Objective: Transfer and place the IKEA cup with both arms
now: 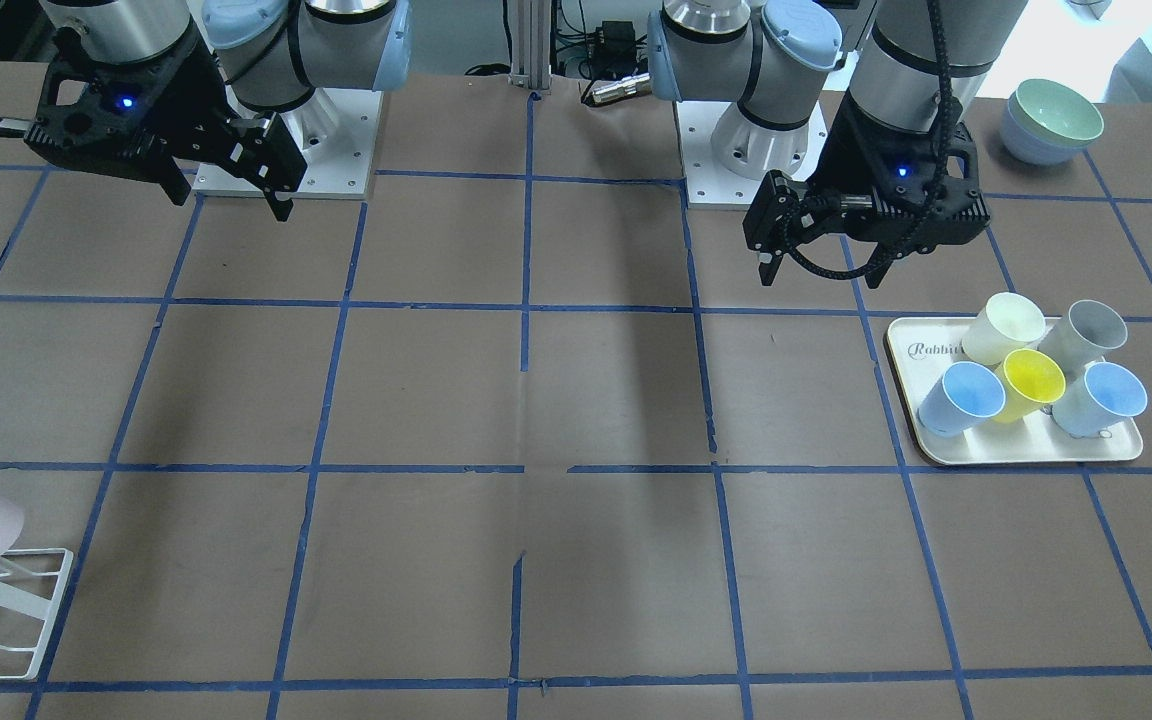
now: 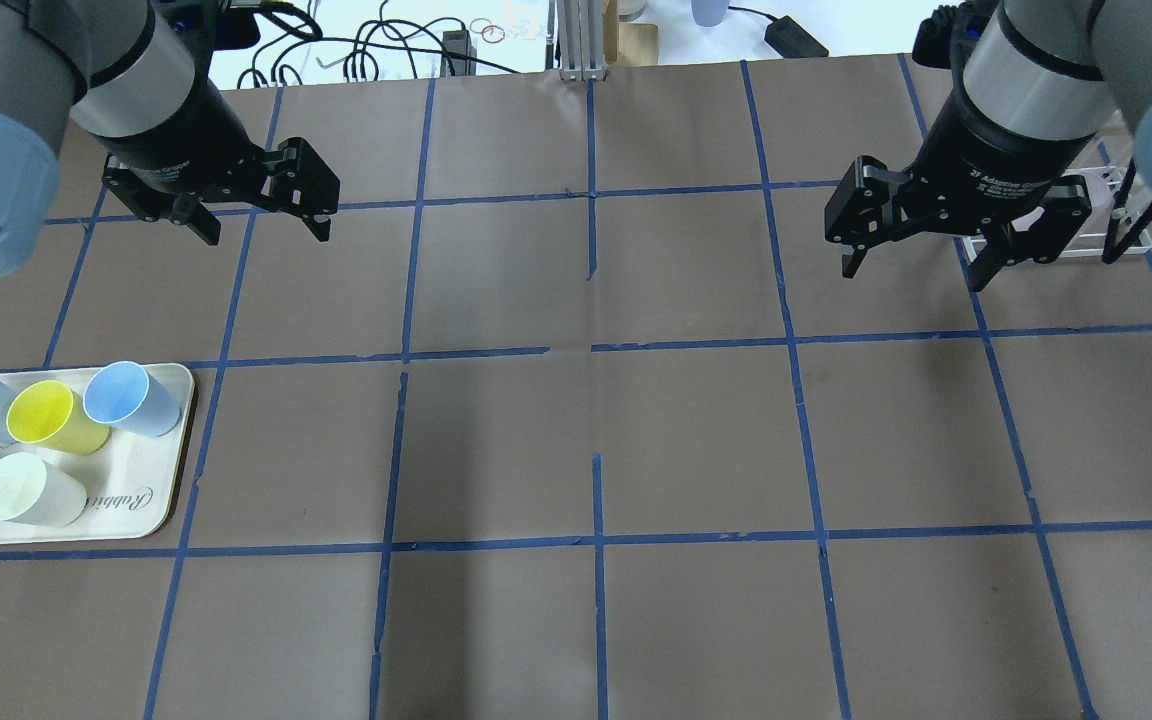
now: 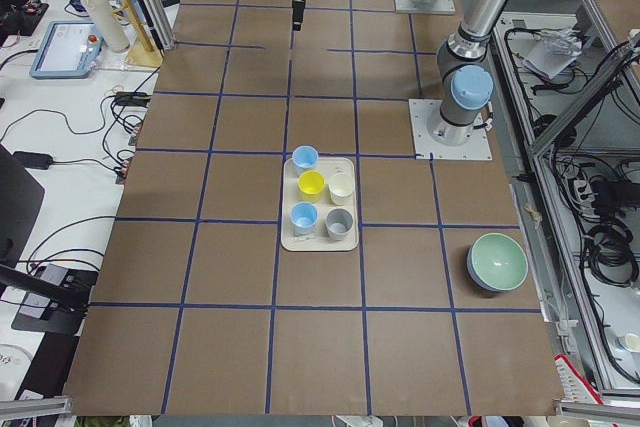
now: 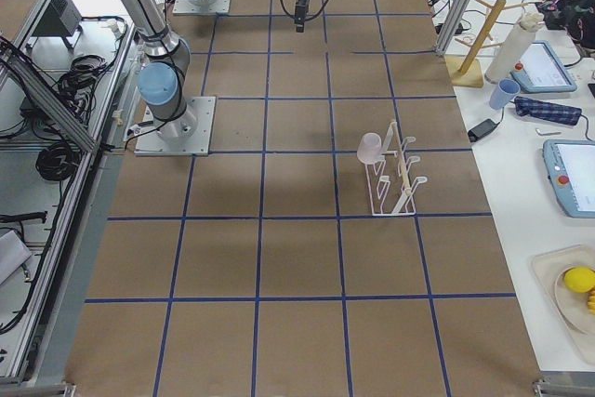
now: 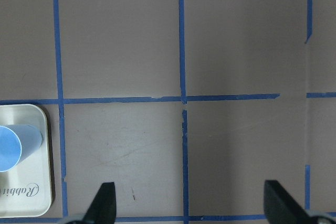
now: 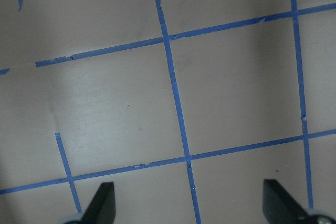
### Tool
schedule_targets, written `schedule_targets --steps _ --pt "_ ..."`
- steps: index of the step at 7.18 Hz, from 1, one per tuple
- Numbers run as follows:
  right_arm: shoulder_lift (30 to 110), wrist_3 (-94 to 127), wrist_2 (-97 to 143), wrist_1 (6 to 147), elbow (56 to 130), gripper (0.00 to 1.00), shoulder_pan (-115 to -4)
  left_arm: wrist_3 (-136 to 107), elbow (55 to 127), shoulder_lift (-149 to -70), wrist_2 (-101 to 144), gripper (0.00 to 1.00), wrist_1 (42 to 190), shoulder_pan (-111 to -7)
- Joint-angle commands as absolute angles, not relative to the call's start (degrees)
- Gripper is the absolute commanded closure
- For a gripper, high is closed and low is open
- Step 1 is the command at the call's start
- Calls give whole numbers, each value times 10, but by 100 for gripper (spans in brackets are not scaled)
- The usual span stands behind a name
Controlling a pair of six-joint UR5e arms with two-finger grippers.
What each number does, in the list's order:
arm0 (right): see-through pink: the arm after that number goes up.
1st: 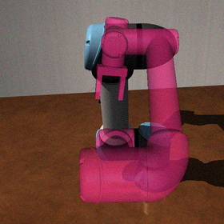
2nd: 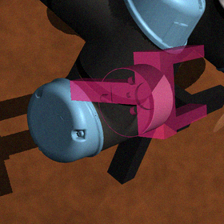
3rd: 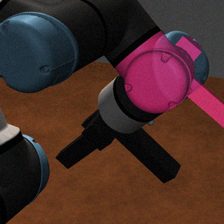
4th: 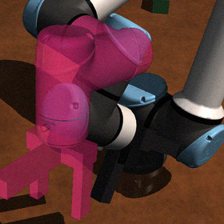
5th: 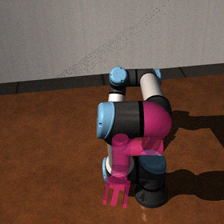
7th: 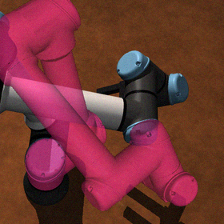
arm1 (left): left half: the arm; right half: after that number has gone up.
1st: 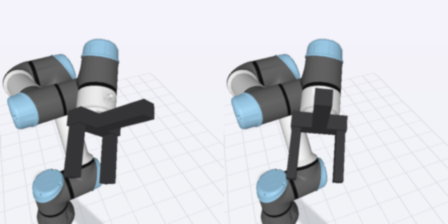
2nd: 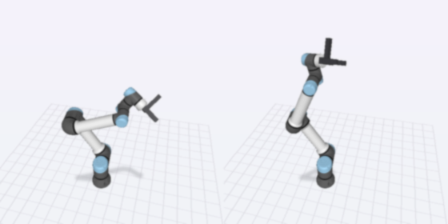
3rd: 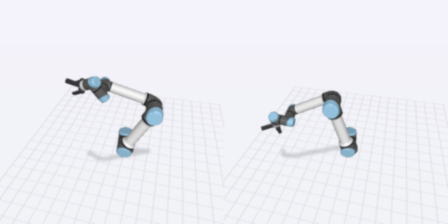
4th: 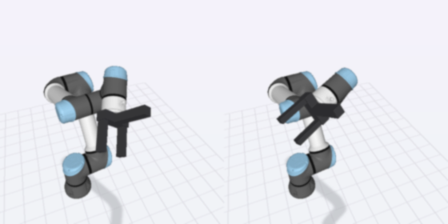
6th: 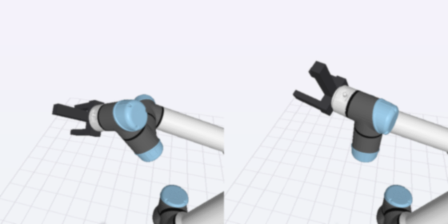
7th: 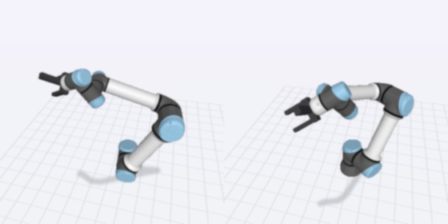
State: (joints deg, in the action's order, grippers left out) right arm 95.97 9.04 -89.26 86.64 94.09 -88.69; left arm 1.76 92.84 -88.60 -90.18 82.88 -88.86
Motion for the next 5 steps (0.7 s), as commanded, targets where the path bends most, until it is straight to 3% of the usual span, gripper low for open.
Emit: schedule_targets --steps 1,5 --pt "963 92 -894 864 940 0 -887 18 928 -886 -902 0 829 -889" --pt "962 93 -896 861 938 0 -887 18 929 -886 -902 0 829 -889"
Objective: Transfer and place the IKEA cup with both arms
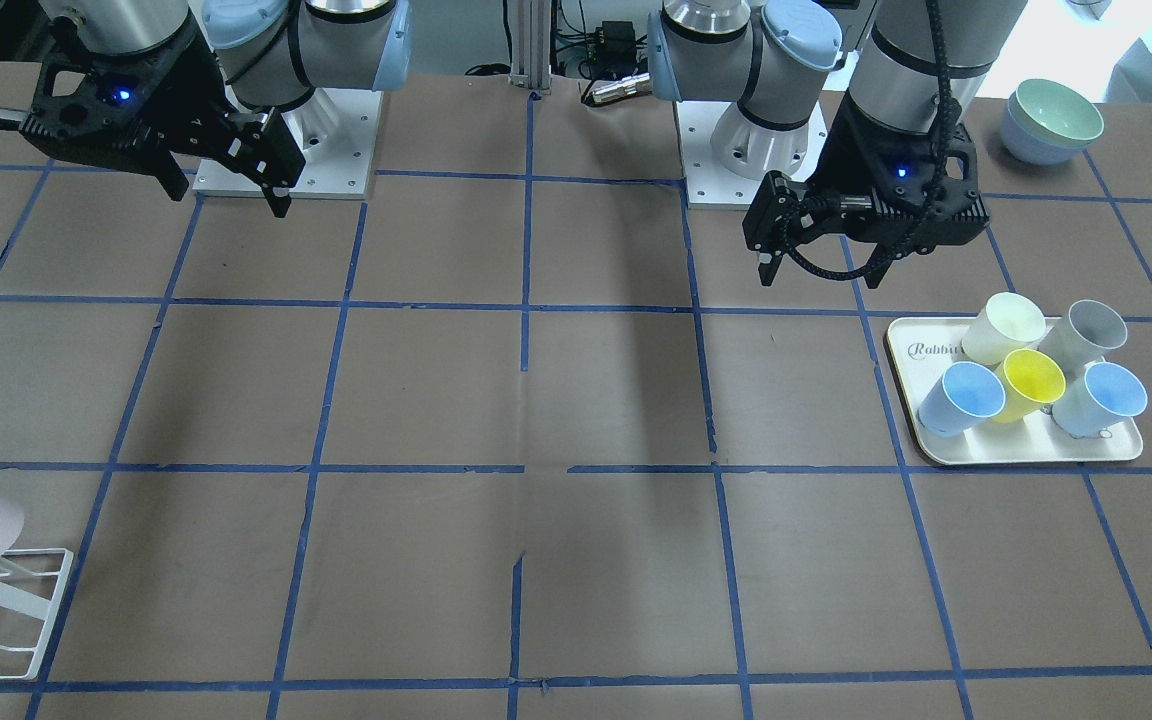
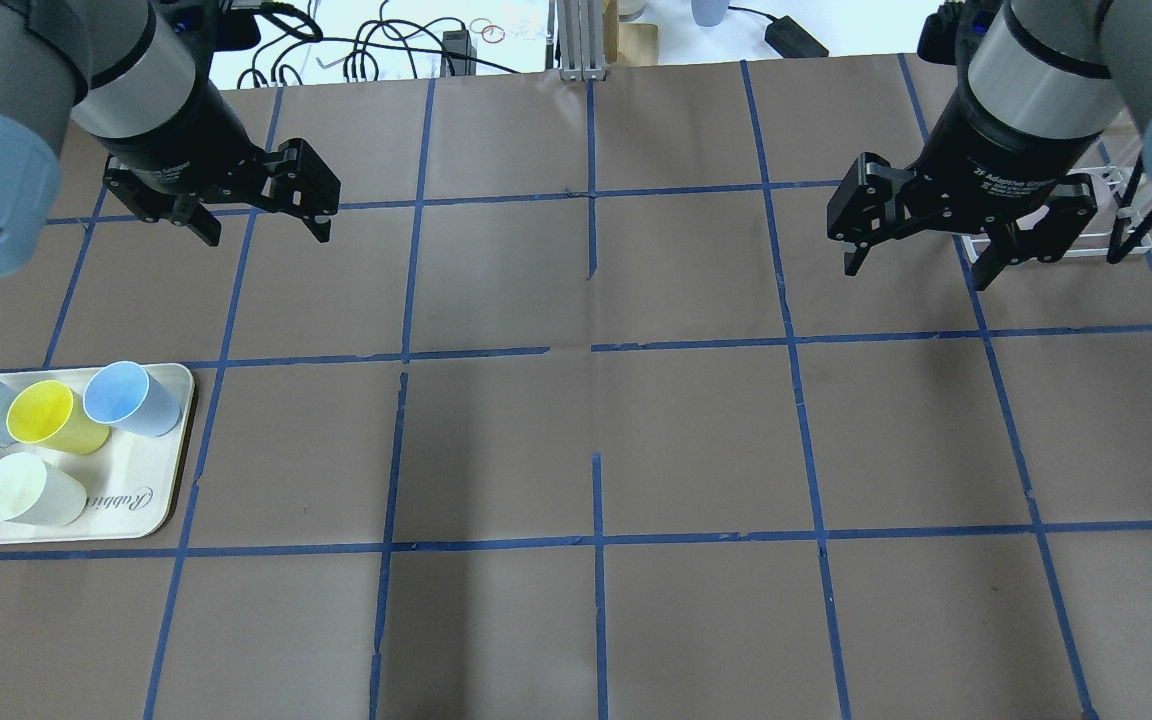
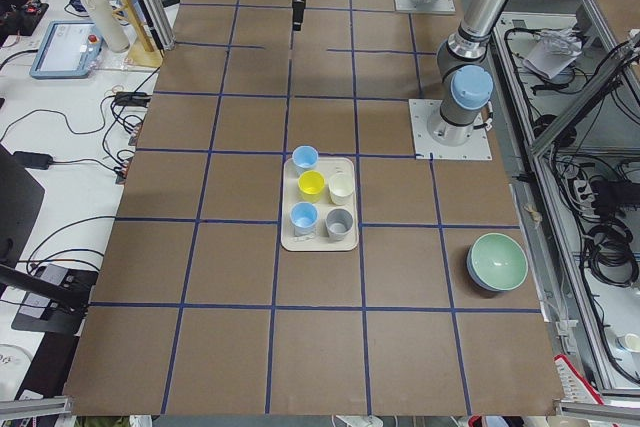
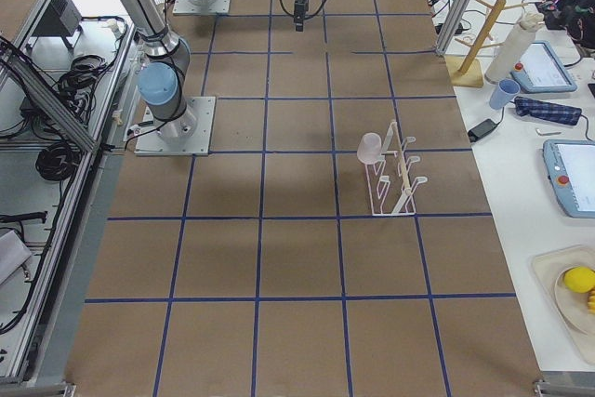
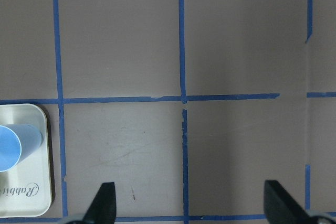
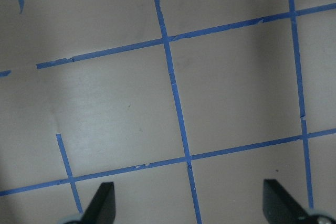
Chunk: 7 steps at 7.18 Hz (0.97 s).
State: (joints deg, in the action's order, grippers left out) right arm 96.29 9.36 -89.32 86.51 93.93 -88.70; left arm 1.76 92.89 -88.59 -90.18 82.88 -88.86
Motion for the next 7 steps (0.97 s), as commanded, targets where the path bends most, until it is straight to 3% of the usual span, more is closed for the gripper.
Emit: schedule_targets --steps 1,7 --pt "964 92 -885 865 932 0 -887 18 929 -886 -902 0 829 -889" --pt "958 82 -895 879 933 0 -881 18 929 -886 -902 0 829 -889"
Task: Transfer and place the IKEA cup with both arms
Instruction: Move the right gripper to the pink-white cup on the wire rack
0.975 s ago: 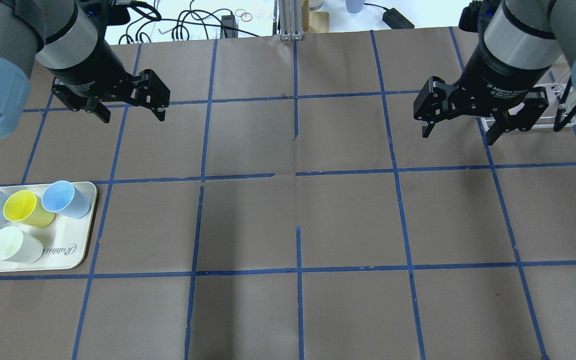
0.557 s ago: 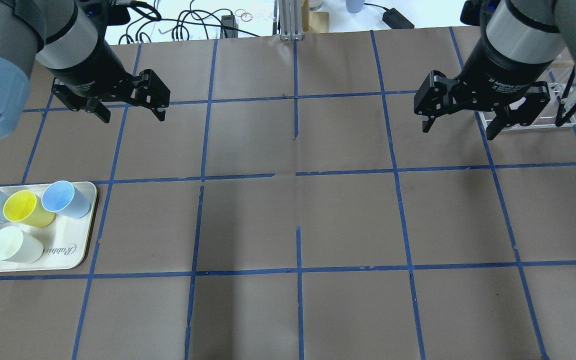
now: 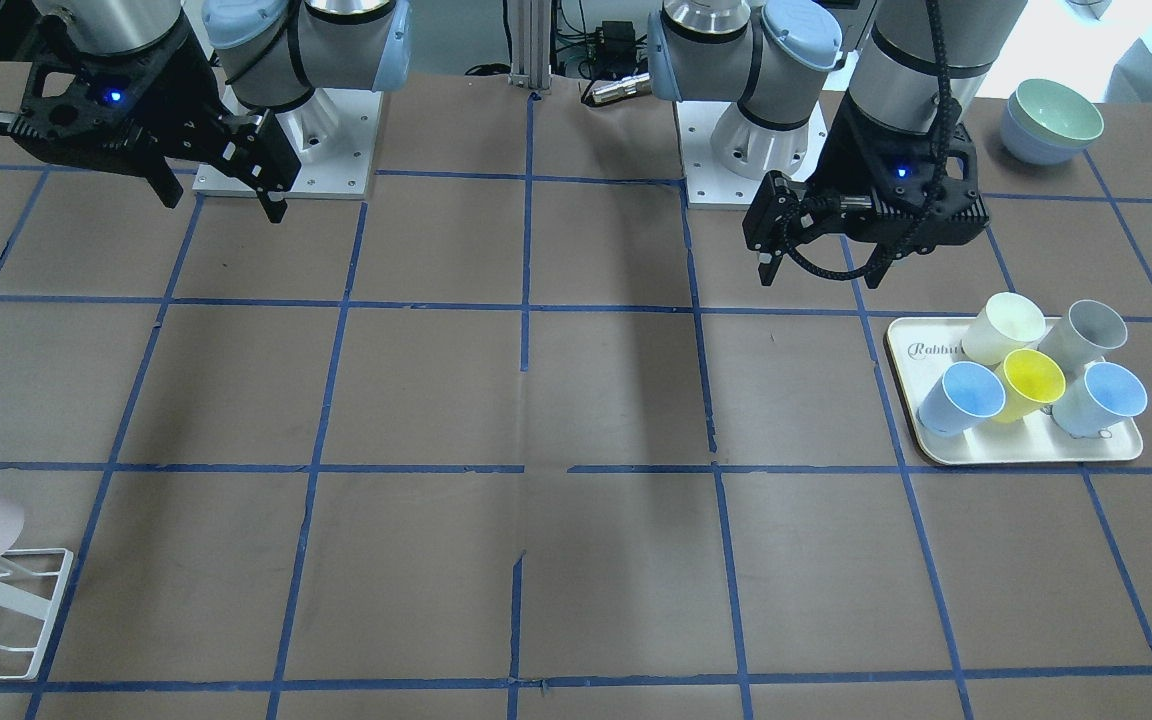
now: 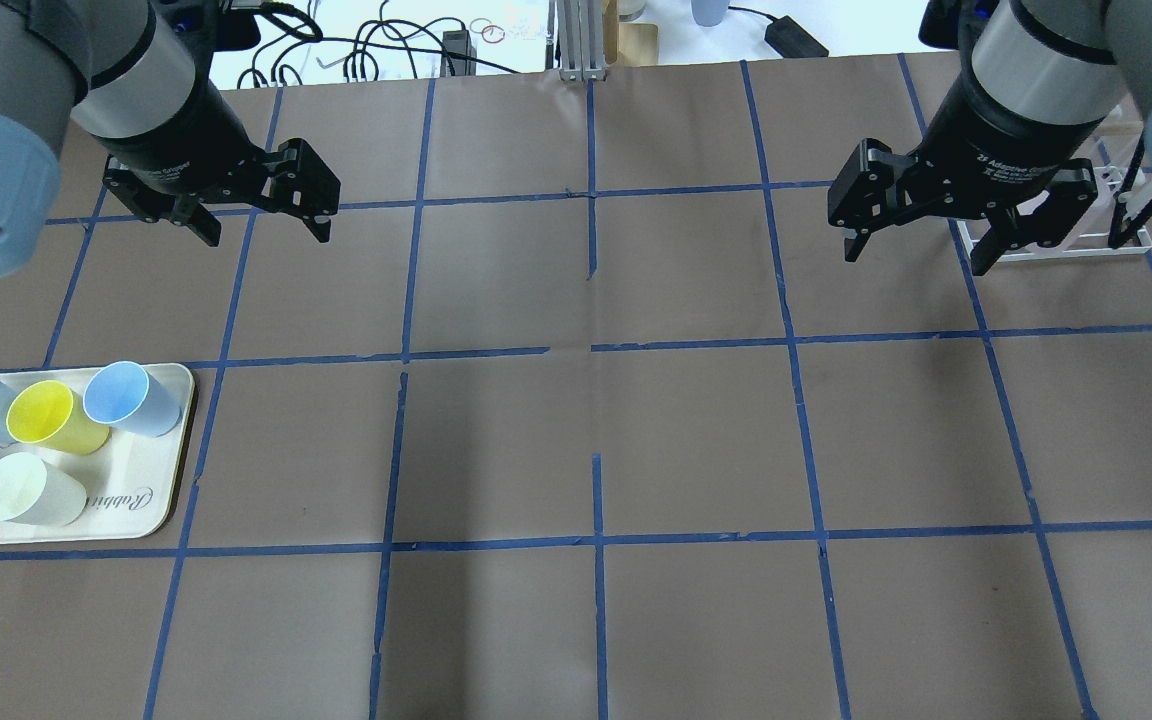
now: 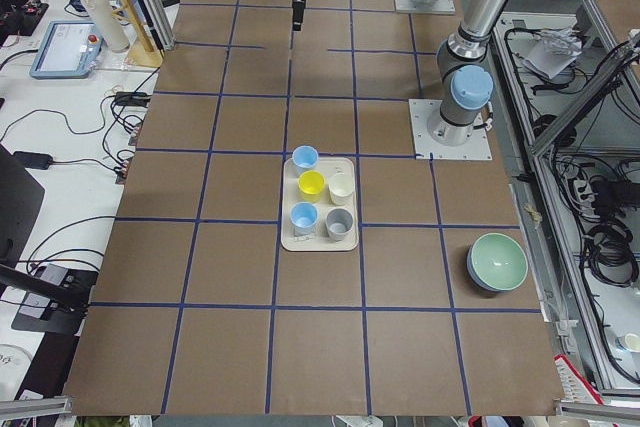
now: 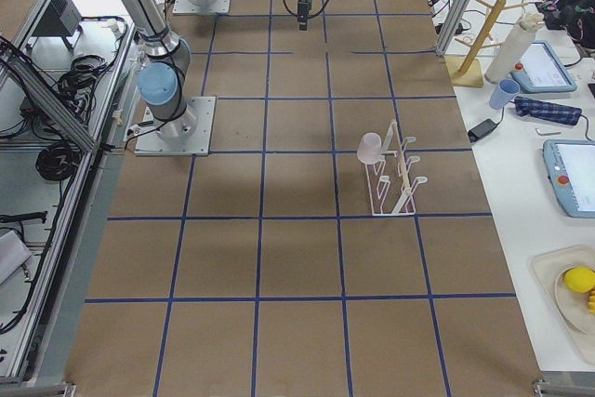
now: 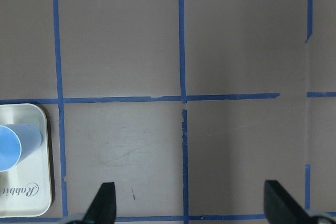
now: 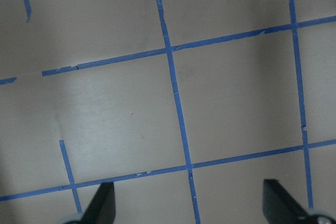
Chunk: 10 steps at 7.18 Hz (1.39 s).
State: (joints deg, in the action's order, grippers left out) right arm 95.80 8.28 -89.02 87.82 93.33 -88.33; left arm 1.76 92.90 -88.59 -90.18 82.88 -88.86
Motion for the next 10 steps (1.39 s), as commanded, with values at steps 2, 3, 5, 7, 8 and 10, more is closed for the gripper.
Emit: schedule_targets --steps 2,3,5,7,8,10 --pt "958 77 -896 879 937 0 -866 18 929 -886 -902 0 829 -889" --pt "959 74 -896 877 934 0 -843 18 929 -886 -902 0 829 -889" --pt "956 39 -891 881 935 0 -798 18 929 -886 -902 0 829 -889" --pt "943 -49 -886 885 934 0 -743 18 930 -886 -902 0 829 -889" --pt "938 -105 -886 918 939 0 -724 18 930 -886 -902 0 829 -889" --pt "881 -212 -892 980 935 0 -708 18 930 -886 -902 0 829 -889"
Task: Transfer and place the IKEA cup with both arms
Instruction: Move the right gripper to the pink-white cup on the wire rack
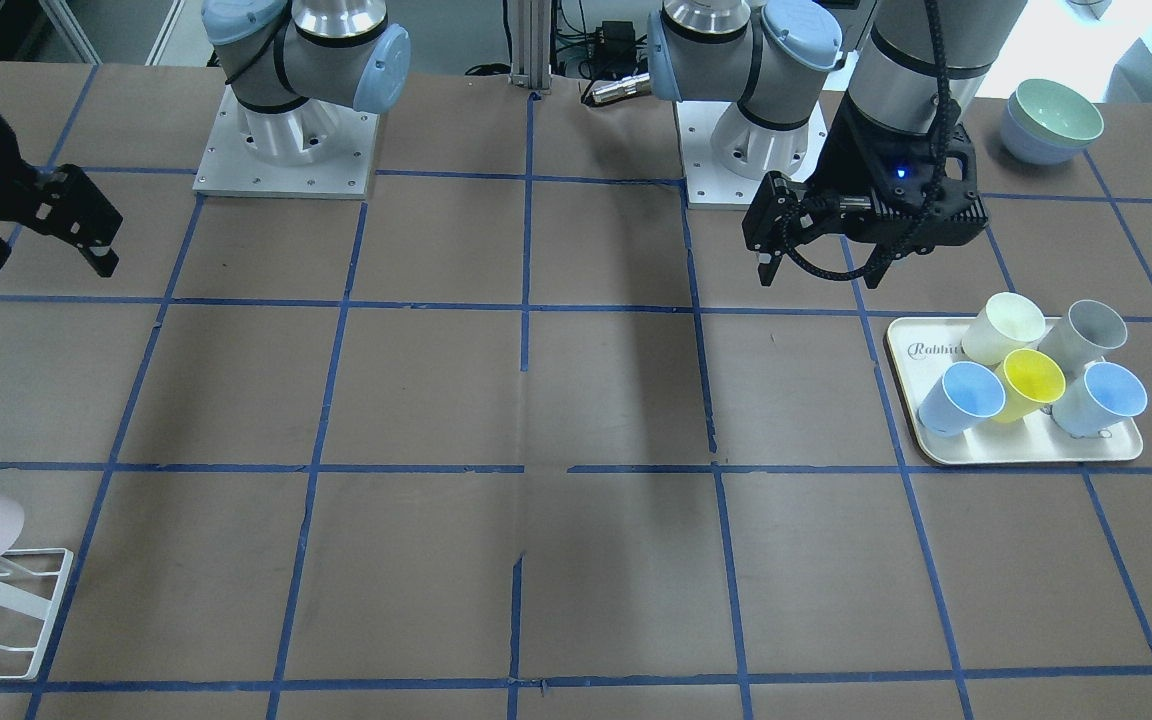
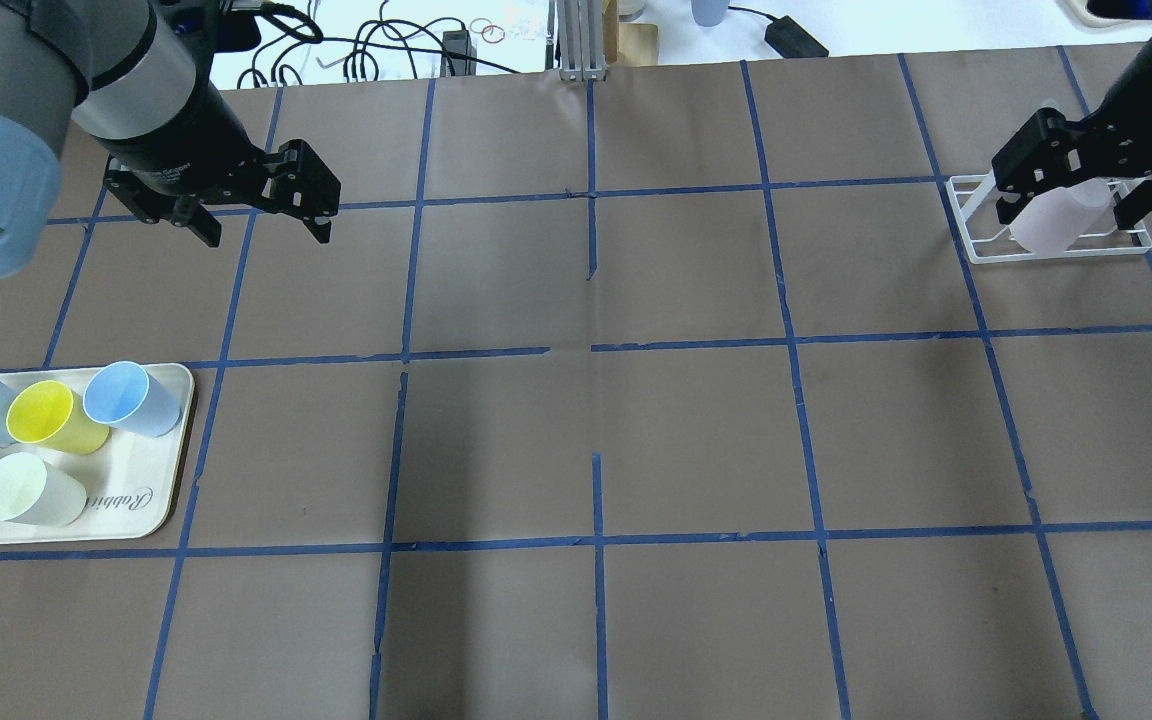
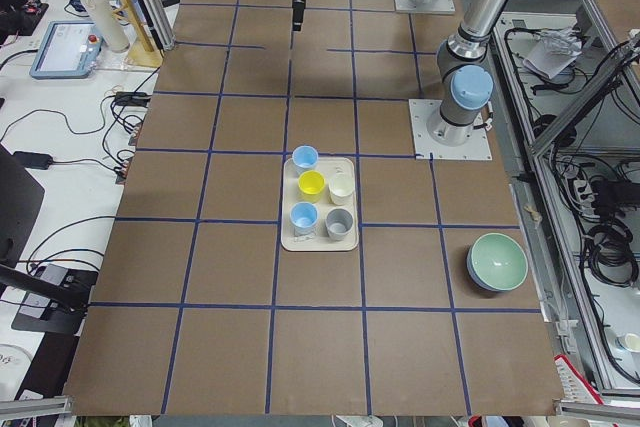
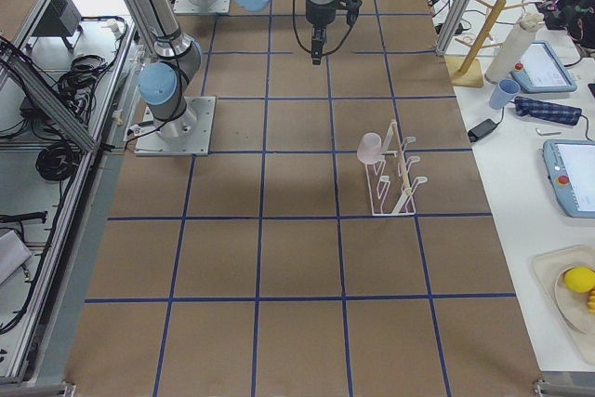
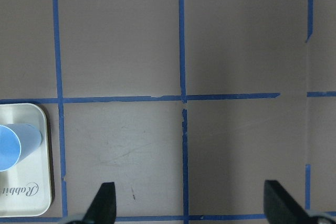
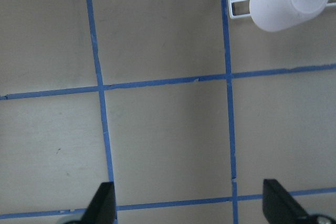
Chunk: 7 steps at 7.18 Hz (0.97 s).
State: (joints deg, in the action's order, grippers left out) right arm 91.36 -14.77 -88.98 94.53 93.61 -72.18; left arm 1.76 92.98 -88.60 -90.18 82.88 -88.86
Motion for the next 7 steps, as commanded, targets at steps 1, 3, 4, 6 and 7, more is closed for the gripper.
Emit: schedule_targets --steps 1,3,4,6,7 --pt "867 -226 -889 994 934 0 -687 18 930 -886 -902 0 829 -889" --pt "830 -298 -884 1047 935 0 -656 18 930 -886 -902 0 829 -889" --pt "816 -333 -883 1066 934 0 -641 18 930 -886 -902 0 829 -889" --pt "792 -360 -882 1086 932 0 -623 18 930 -886 -902 0 829 -889" --pt "781 -377 -882 1111 933 0 -620 18 930 -886 -902 0 829 -889"
